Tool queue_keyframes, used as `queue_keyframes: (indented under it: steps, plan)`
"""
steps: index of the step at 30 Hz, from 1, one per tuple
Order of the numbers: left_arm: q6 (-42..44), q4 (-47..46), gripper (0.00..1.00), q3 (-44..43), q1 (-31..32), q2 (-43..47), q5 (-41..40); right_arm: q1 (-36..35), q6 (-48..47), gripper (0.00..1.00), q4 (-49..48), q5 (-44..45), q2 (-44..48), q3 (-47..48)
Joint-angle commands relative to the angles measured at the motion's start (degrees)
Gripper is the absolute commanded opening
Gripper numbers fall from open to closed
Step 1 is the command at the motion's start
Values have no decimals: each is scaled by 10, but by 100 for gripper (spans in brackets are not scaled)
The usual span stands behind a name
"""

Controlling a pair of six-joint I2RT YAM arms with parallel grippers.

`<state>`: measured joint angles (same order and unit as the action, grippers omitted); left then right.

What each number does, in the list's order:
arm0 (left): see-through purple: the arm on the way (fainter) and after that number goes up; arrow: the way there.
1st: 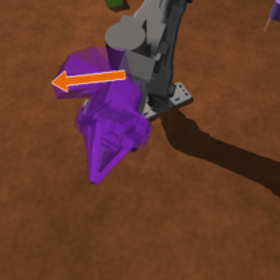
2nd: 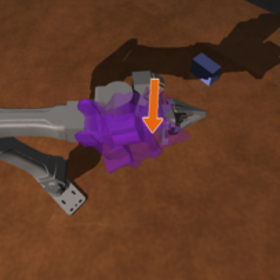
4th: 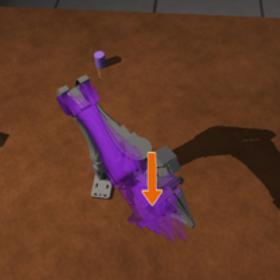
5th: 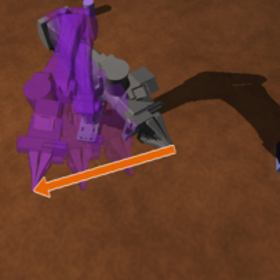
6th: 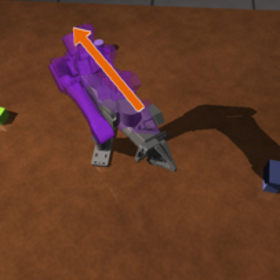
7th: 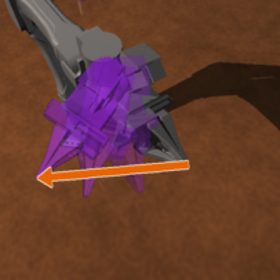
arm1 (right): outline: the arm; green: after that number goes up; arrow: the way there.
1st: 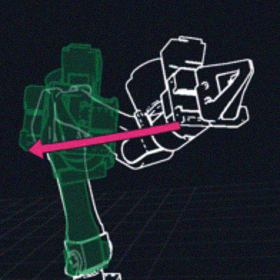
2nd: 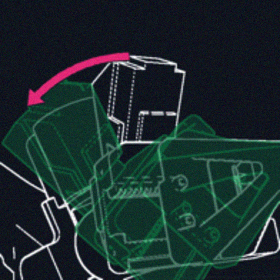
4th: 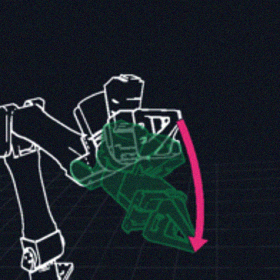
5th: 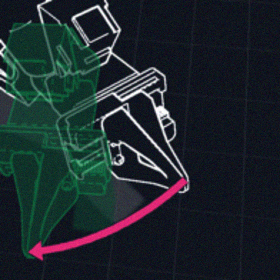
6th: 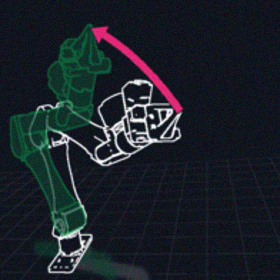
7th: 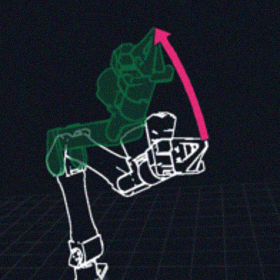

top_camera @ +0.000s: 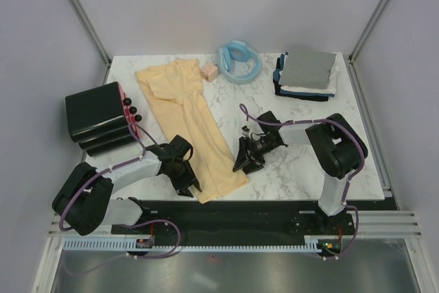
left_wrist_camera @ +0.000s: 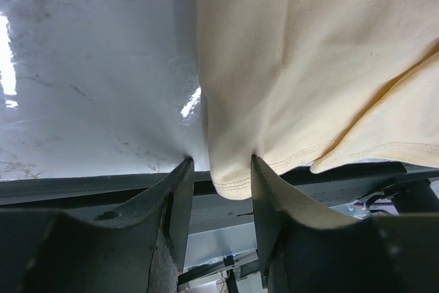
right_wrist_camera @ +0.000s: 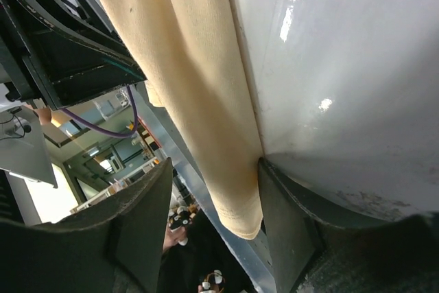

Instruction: Fold and stack the t-shirts

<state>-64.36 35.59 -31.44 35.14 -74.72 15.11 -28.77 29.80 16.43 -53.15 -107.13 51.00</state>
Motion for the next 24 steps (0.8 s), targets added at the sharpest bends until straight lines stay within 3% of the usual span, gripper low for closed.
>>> queue_keyframes:
  steps: [1, 6, 9, 13, 15, 19, 20, 24]
  plan:
    - [-28, -40, 46, 23, 11, -23, -29, -9, -11, 61, -14, 12, -17, 1]
    - [-36, -47, 45, 28, 20, -26, -35, -20, -14, 57, -10, 24, -24, 5]
    - [-39, -47, 36, 31, 22, -27, -36, -22, -15, 51, -4, 30, -26, 9]
    - [-47, -44, 8, 37, 24, -15, -41, -22, -16, 42, 3, 40, -27, 9]
    - [-47, -40, 2, 39, 24, -5, -47, -22, -17, 29, 5, 45, -27, 9]
    - [-43, -16, 2, 34, 24, 11, -56, -23, -15, 12, 11, 49, -21, 6]
    - [-42, -8, 2, 32, 24, 16, -59, -23, -14, 2, 14, 49, -19, 6]
    - [-36, 39, 2, 12, 24, 56, -82, -25, -13, 0, 20, 50, -1, 1]
